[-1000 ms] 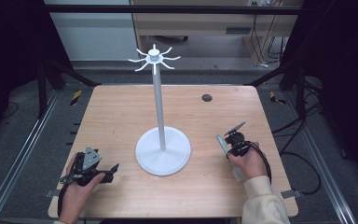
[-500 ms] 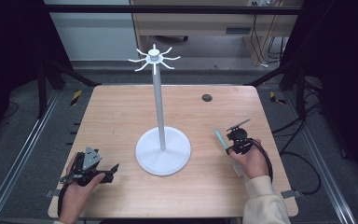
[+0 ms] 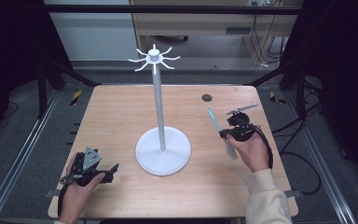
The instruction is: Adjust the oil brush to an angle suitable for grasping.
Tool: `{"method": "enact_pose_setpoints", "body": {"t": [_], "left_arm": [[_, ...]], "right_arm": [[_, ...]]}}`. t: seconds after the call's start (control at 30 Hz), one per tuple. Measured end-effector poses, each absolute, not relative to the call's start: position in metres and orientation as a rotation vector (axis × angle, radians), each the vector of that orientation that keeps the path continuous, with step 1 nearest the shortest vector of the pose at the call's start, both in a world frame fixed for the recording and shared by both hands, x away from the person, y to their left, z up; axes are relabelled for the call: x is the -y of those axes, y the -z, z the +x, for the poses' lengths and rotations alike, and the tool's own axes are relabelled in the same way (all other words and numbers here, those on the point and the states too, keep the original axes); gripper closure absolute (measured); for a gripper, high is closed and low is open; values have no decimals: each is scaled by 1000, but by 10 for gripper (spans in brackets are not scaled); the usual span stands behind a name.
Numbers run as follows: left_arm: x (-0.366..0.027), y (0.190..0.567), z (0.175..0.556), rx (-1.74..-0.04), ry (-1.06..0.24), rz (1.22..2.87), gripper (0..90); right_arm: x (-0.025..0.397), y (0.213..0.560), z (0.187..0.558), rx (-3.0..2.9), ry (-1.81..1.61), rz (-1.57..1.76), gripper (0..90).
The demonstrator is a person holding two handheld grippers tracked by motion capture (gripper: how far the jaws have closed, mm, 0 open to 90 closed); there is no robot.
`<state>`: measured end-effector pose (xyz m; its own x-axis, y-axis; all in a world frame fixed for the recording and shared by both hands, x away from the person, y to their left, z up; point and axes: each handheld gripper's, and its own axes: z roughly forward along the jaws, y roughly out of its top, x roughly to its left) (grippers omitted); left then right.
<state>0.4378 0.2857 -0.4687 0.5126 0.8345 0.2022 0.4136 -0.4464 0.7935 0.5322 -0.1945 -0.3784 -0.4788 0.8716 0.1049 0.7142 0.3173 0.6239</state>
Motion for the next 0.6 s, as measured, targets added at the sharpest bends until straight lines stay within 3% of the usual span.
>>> {"method": "enact_pose_setpoints", "body": {"t": [0.17, 0.6], "left_arm": [[-287, 469, 437, -1024, -778, 2054, 49], [-290, 465, 437, -1020, -785, 2032, 49]], "right_arm": [[189, 355, 536, -2278, -1082, 1374, 828], [179, 336, 513, -2161, -1240, 1207, 827]]}}
